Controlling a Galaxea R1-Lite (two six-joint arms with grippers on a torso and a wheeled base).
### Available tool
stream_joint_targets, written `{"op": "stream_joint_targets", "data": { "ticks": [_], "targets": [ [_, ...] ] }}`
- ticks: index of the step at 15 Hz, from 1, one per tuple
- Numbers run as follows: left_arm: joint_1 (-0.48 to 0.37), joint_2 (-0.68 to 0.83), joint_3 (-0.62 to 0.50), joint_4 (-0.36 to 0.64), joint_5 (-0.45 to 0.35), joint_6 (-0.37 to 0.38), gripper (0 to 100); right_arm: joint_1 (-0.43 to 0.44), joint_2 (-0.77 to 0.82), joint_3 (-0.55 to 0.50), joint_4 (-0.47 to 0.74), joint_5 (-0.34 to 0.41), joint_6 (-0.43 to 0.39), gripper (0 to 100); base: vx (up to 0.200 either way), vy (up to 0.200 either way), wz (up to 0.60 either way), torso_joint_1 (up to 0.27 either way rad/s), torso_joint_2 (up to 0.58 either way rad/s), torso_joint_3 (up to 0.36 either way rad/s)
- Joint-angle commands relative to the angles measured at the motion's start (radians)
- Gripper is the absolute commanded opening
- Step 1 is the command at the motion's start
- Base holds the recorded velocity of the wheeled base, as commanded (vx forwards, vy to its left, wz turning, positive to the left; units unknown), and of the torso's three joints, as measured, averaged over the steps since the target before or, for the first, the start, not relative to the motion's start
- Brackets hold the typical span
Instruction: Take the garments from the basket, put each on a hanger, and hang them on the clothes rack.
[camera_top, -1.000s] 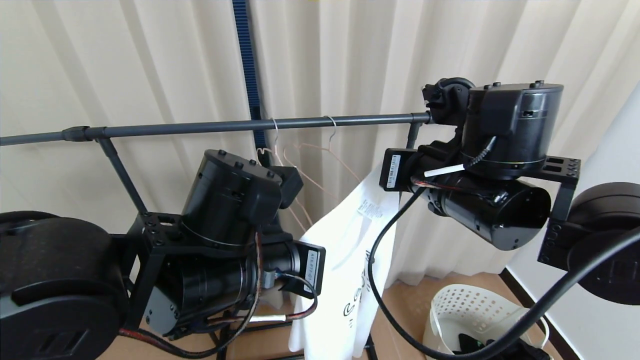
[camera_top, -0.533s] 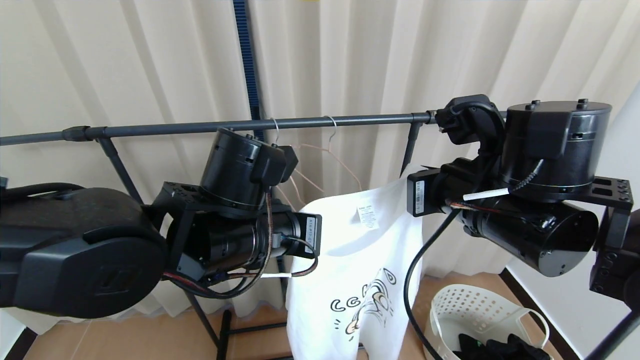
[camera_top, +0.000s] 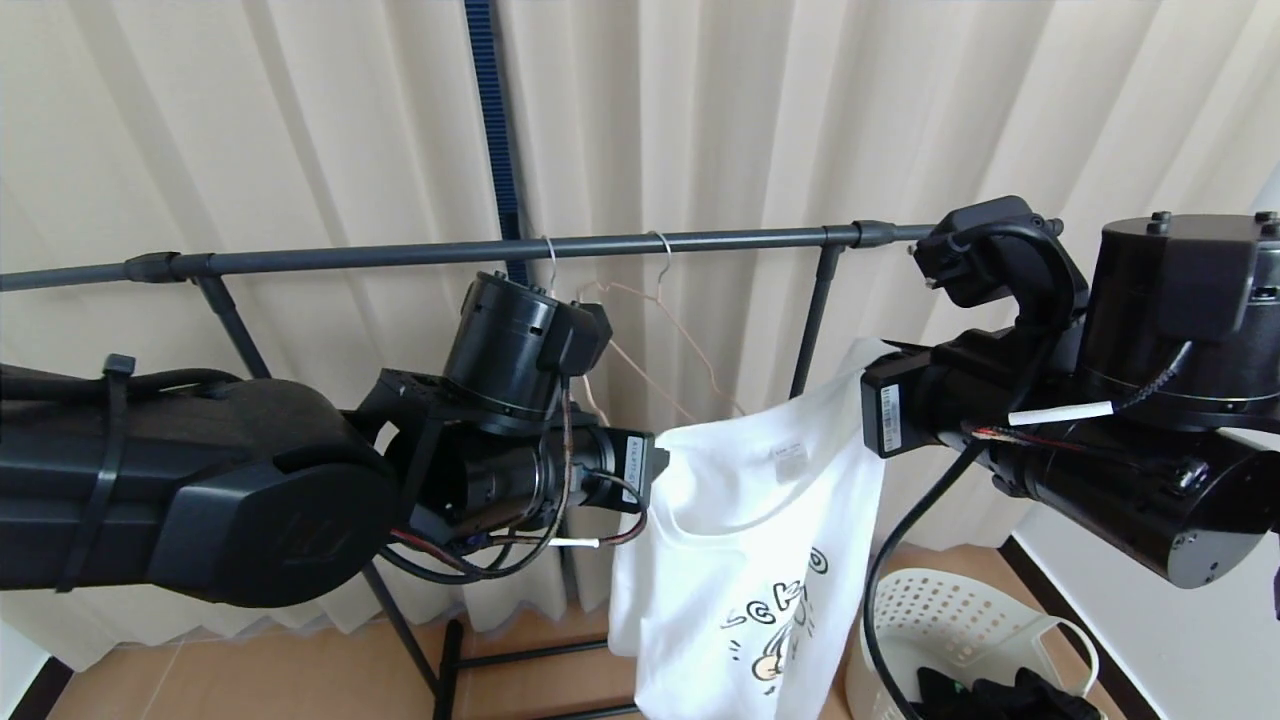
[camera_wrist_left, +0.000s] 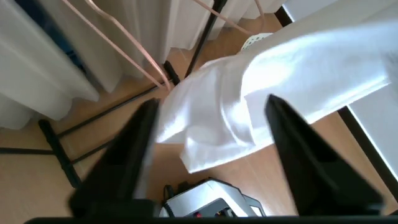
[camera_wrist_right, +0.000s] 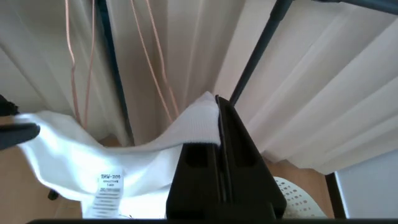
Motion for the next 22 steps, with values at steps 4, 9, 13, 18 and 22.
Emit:
{"op": "stream_joint_targets", "data": {
  "ticks": [4, 9, 13, 18, 22],
  "targets": [
    [0.010, -0.019, 0.019, 0.001, 0.053, -0.005, 100, -0.055, -0.008, 0.004, -0.001, 0.000, -0.017, 0, 0.000, 0.000, 0.00, 0.000, 0.00, 0.000],
    [0.046, 0.056, -0.065, 0.003, 0.159, -0.003, 100, -0.066, -0.013, 0.005, -0.001, 0.000, -0.025, 0, 0.000, 0.000, 0.00, 0.000, 0.00, 0.000],
    [0.079, 0.163, -0.183, 0.012, 0.199, 0.000, 100, -0.074, -0.022, 0.005, -0.001, 0.000, -0.025, 0, 0.000, 0.000, 0.00, 0.000, 0.00, 0.000],
    [0.137, 0.231, -0.246, 0.012, 0.223, 0.012, 100, -0.075, -0.020, 0.004, -0.001, 0.000, -0.026, 0, 0.000, 0.000, 0.00, 0.000, 0.00, 0.000],
    [0.175, 0.278, -0.283, 0.009, 0.231, 0.012, 100, -0.075, -0.019, 0.004, -0.001, 0.000, -0.026, 0, 0.000, 0.000, 0.00, 0.000, 0.00, 0.000]
  ]
}}
